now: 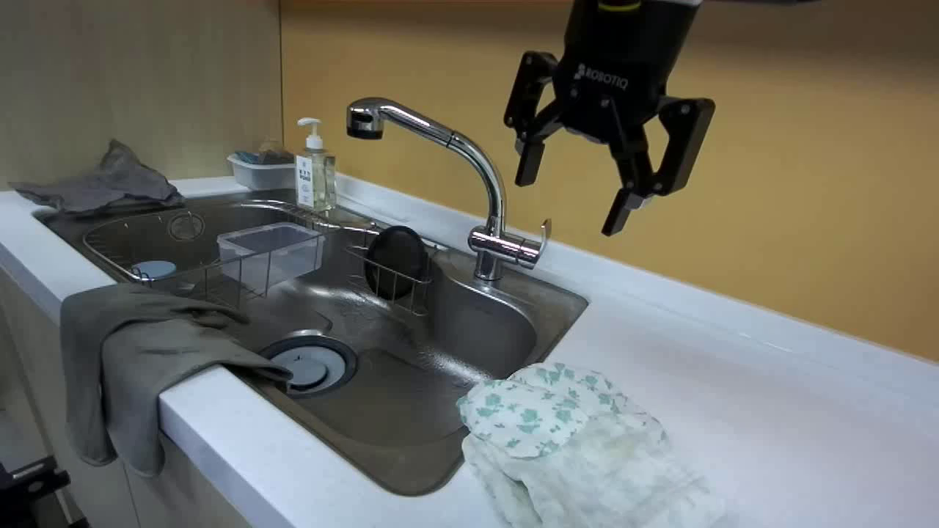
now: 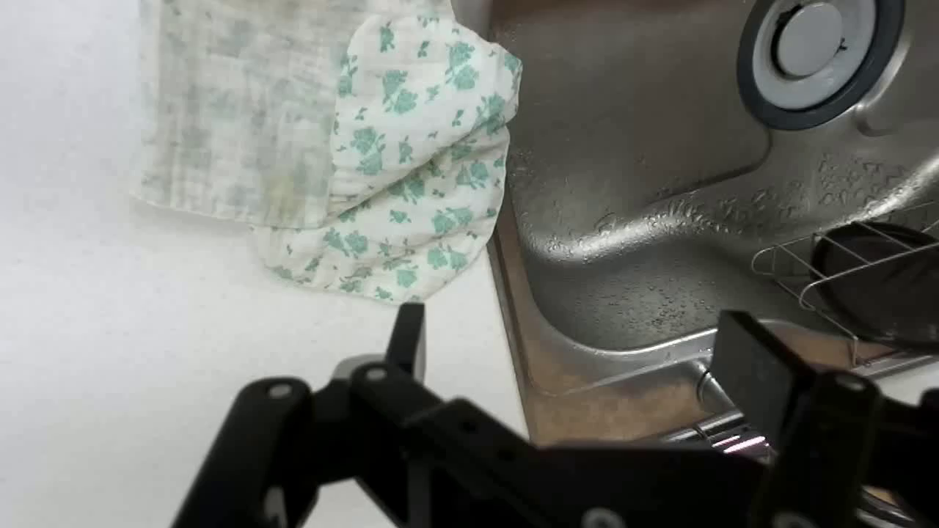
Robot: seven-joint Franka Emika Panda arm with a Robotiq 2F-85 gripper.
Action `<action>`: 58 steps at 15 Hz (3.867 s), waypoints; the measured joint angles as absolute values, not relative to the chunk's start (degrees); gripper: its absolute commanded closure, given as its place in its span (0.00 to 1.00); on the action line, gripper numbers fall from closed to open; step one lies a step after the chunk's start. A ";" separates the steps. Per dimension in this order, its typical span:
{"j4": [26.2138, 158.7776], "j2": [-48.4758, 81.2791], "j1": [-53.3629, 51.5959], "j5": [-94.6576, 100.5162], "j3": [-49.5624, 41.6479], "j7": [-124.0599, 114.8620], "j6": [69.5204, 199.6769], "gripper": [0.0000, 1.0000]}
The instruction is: Use the towel to wipe the counter
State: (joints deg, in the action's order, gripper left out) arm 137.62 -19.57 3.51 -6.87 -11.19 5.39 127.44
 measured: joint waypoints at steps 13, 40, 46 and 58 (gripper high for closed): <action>137.59 -19.57 3.53 -6.87 -11.20 5.41 127.51 0.00; 142.31 2.18 9.46 1.13 -8.71 -3.13 146.28 0.83; 141.73 3.13 9.60 -3.32 -8.90 -2.75 146.21 1.00; 128.32 13.56 6.94 -5.91 -4.78 -1.62 147.50 0.99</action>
